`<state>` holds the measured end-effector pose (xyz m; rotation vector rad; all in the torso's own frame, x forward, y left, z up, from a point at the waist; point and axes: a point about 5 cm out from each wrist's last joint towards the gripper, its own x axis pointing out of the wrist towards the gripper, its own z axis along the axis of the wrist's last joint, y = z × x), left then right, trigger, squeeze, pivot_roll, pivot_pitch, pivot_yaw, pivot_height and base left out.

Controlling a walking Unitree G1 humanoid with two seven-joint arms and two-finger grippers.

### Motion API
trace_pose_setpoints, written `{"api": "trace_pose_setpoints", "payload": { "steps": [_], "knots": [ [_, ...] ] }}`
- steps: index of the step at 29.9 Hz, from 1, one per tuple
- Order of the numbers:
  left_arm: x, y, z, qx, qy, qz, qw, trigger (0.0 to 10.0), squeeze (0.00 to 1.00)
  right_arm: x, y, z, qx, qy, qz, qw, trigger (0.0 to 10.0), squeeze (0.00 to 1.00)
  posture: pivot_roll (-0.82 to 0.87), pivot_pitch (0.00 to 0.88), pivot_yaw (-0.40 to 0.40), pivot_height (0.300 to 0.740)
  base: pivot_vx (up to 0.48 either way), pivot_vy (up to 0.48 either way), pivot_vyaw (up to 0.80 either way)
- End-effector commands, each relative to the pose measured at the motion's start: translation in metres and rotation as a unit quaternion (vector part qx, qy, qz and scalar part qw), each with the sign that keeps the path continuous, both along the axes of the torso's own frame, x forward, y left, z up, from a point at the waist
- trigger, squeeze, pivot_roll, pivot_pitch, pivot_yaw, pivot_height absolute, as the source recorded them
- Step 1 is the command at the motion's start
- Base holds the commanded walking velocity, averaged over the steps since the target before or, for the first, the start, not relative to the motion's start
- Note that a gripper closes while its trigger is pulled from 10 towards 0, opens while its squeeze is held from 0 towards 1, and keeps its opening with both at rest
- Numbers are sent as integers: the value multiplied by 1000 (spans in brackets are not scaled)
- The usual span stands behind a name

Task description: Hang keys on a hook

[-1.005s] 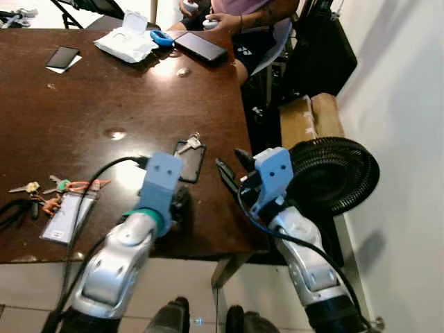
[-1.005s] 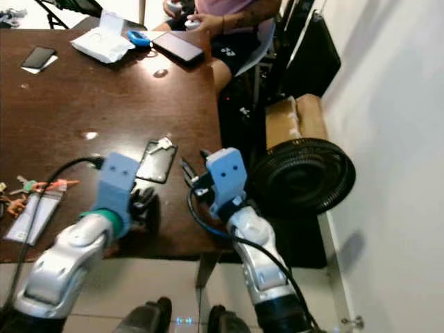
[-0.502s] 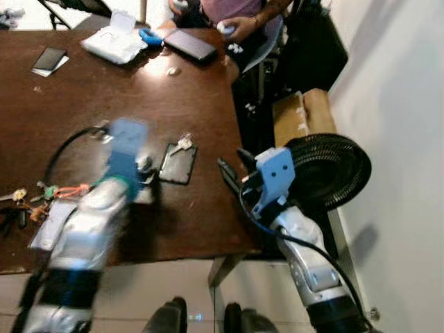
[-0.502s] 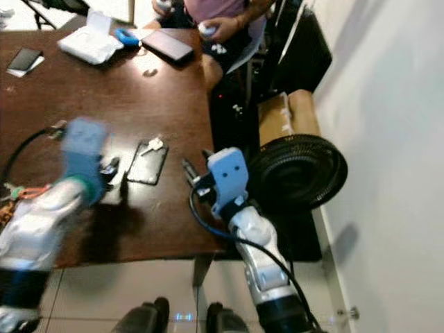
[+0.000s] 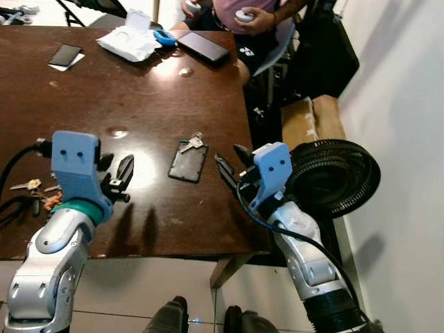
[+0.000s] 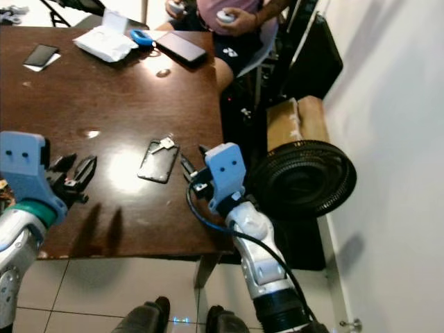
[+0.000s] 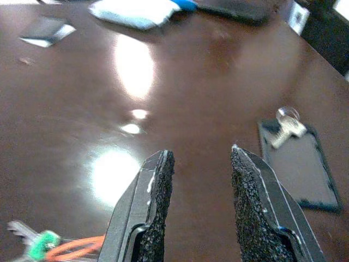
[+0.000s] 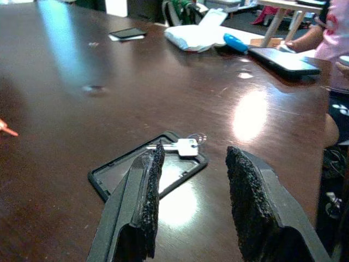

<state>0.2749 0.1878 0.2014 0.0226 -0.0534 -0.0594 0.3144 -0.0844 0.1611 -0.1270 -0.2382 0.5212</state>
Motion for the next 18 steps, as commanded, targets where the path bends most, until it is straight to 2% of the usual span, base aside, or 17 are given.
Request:
{"api": "trace_pose_setpoints", "payload": {
  "steps": [1,9,18],
  "knots": [
    [1,-3,-4,2,16,-4,1000,10000,0,1,-3,-3,-5,4,-10,1000,10000,0,169,153,38,740,0,0,794],
    [3,-8,-8,7,28,-12,999,10000,0,0,-6,-5,-6,6,-14,1000,10000,0,161,151,41,740,0,0,781],
    [-2,-13,-14,9,40,-16,999,10000,0,1,-6,-6,-8,9,-20,1000,10000,0,166,158,41,740,0,0,756]
  ]
}}
